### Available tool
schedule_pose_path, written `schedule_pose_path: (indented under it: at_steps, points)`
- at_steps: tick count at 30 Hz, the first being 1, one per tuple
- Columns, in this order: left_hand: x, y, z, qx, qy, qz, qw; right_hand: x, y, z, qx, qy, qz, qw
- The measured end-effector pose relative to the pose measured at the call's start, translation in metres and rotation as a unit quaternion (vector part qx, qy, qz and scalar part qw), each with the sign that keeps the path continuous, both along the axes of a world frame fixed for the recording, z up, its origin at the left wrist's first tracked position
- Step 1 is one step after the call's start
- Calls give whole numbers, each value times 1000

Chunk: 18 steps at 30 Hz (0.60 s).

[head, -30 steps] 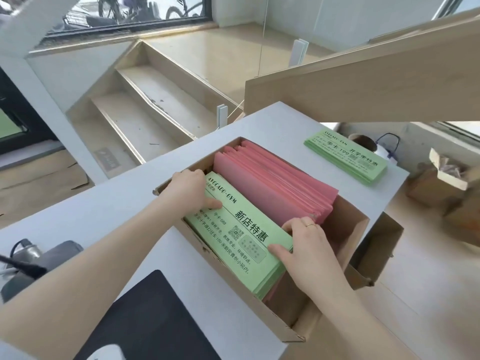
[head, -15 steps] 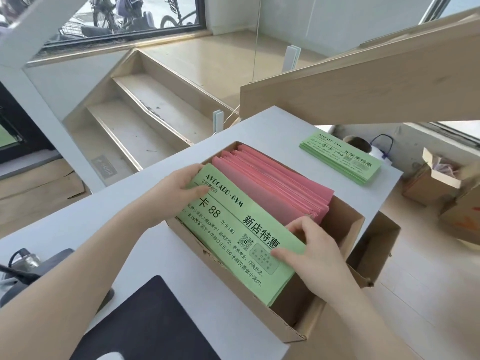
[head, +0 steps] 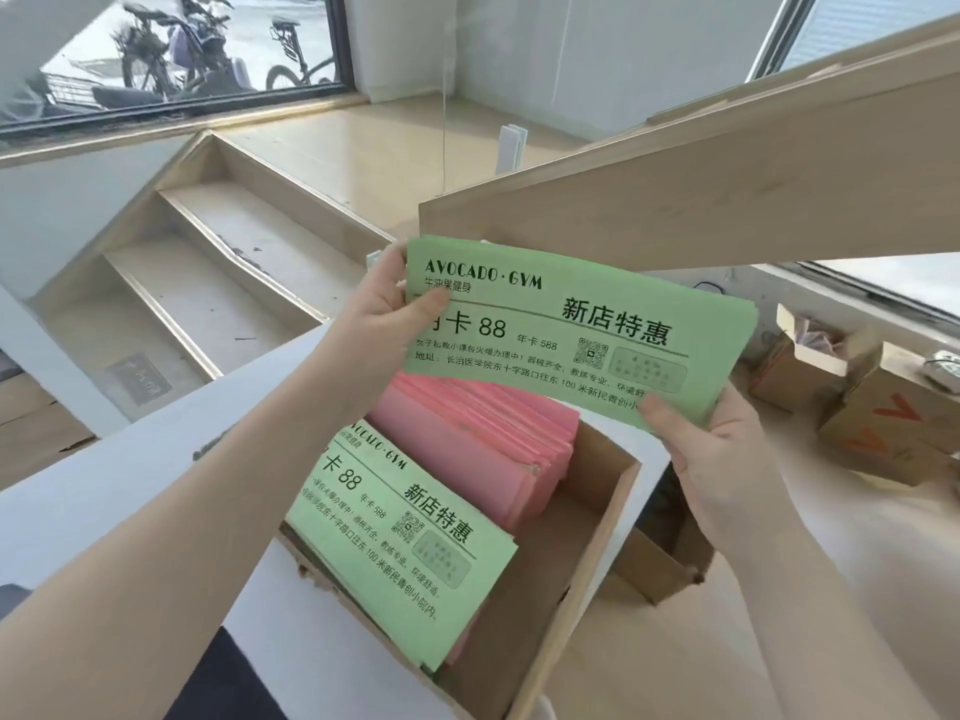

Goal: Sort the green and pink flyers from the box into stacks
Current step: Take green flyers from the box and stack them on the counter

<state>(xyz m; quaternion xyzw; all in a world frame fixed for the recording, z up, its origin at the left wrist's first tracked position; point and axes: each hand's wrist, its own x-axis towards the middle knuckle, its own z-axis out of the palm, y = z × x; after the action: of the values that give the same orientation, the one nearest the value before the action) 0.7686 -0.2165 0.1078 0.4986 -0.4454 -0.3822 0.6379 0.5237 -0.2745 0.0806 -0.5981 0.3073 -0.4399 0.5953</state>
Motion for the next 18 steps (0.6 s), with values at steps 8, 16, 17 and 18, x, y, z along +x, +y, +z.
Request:
schedule_pose_path:
  at_steps: [8,16,17,18]
  points:
    - [-32,-121,-25,137,-190,-28,972,-32,-110,-58,18,89,-119,989]
    - [-31,-173,-66,387,-102,-36,916,-34,-156,-109,55,151,-79,984]
    - [-34,-175,-69,407,-87,-22,909,-32,-156,-112,61,154,-75,983]
    - [-38,-176,-71,418,-74,-10,905,-31,-156,-114,65,143,-72,985]
